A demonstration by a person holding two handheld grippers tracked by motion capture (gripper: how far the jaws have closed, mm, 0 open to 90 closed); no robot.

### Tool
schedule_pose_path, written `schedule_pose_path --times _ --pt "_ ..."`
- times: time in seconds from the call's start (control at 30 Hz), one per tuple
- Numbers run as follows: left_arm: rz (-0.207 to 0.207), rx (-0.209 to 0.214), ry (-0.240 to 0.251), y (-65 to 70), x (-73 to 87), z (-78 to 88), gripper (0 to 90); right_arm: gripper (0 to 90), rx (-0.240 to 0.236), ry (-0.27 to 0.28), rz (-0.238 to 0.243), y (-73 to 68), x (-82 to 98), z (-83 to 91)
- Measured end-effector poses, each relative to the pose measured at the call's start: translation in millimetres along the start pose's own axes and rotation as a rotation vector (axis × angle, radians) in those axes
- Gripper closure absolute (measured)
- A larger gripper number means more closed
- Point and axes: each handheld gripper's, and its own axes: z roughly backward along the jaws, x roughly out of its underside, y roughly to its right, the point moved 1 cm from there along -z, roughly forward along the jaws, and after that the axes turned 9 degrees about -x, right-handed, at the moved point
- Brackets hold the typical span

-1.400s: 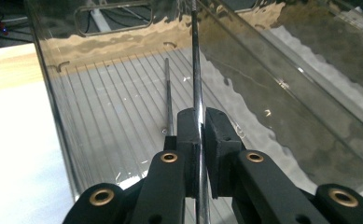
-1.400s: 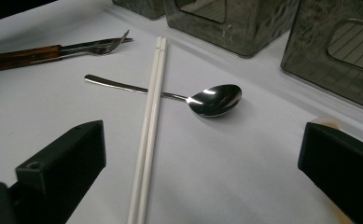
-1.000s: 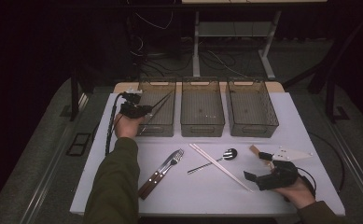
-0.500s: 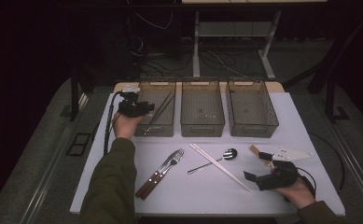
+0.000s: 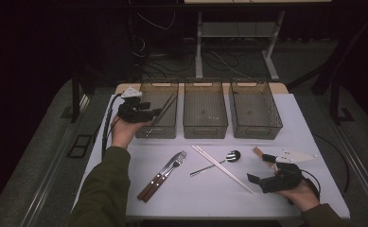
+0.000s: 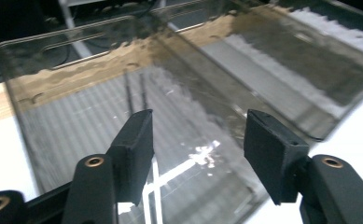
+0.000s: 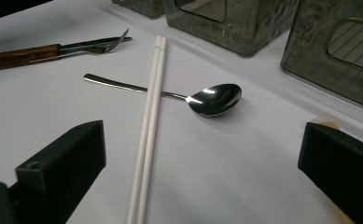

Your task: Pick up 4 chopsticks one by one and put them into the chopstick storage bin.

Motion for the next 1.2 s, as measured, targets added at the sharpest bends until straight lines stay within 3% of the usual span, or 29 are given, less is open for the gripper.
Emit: schedule_pose_path --times 0.37,0.6,1.0,1.2 --pt "-0.034 0.115 0.04 29.4 20.1 21.6 26.5 0.9 0.001 0.0 0.0 0.0 0.0 0.0" --pt "-0.055 0.145 0.048 44.1 43.5 31.3 13.9 0.9 0.001 0.001 -0.001 0.0 0.0 0.0" --pt "-0.129 0.135 0.032 69.1 75.6 46.7 3.5 0.9 0.004 0.004 -0.002 0.3 0.2 0.9" --pt "-0.132 0.139 0.02 76.9 91.2 53.0 0.0 0.9 0.004 0.004 -0.003 0.9 0.3 0.8"
